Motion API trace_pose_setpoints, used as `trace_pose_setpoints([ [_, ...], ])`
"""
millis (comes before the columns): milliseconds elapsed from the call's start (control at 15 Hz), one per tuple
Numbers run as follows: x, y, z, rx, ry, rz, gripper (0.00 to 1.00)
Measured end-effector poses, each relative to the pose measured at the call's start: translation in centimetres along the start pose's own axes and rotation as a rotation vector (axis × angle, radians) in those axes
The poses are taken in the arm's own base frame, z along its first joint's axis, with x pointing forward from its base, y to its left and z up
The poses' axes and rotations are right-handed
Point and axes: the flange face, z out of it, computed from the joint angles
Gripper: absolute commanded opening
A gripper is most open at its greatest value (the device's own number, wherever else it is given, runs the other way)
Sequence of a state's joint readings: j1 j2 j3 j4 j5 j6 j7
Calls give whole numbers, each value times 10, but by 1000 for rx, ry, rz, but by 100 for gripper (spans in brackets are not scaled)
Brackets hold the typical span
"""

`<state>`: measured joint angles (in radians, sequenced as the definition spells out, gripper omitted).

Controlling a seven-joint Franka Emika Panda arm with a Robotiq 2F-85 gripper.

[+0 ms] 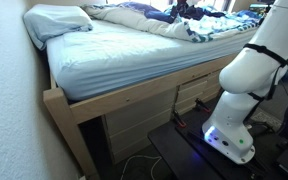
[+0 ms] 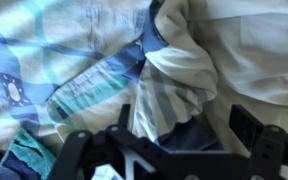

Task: Spread out the corner of the duvet

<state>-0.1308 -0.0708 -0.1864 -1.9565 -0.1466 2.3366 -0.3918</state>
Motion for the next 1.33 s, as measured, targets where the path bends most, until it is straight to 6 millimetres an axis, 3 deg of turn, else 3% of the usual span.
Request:
trace_pose_setpoints([
  [200,-1,5,14,-3,-7,12,100],
  [267,-1,6,19,-3,-10,15,75],
  [333,-1,6,22,-3,-12,17,74],
  [667,4,9,28,-12,-2,19,34],
  [1000,9,13,22,-21,14,21,0],
  [1333,15,17,13,8,48,70,2],
])
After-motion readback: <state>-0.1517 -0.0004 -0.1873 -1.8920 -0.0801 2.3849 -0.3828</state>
